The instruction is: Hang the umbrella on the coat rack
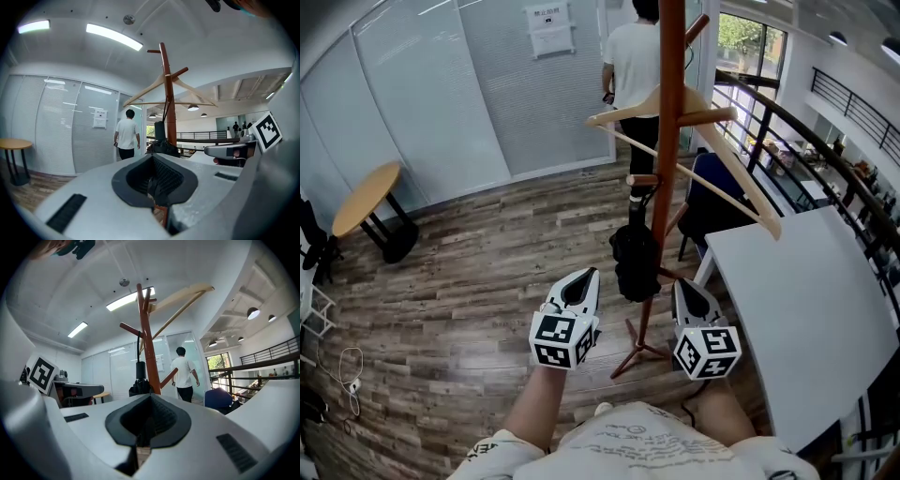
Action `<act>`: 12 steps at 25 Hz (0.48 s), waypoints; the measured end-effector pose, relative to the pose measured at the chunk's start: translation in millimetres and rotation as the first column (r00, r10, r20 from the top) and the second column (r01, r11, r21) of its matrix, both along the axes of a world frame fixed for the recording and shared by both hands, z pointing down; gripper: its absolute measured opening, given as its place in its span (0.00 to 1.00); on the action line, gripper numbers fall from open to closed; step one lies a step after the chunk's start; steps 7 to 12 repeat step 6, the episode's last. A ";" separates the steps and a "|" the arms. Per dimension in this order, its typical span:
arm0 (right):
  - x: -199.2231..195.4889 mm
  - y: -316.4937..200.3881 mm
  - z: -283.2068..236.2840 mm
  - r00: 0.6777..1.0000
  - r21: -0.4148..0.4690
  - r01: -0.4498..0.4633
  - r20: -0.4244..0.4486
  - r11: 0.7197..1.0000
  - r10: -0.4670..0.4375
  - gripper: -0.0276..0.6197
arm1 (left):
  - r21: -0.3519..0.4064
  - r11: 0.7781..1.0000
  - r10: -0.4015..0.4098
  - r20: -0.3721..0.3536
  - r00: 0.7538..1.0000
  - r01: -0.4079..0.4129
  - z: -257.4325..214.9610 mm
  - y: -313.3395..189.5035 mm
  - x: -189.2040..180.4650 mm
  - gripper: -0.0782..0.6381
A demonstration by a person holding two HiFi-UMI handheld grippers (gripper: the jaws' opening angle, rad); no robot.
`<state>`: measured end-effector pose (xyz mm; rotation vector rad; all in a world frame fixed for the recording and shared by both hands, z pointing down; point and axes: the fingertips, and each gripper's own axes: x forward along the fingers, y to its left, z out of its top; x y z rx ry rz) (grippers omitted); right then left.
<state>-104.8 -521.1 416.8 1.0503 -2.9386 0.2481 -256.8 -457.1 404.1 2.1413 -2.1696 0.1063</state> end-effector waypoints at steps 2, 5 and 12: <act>0.8 -1.6 -0.4 1.000 0.000 -0.001 0.001 1.000 0.001 0.04 | -0.001 1.000 0.003 0.001 1.000 -0.003 -0.6 -1.9 1.6 0.12; 2.1 -3.5 -1.3 1.000 0.001 -0.005 0.002 1.000 0.005 0.04 | 0.001 1.000 0.003 0.010 1.000 -0.003 -3.1 -3.3 2.7 0.12; 2.6 -4.1 -1.7 1.000 0.001 -0.006 0.003 1.000 0.006 0.04 | 0.003 1.000 0.002 0.013 1.000 -0.002 -4.1 -3.6 2.7 0.12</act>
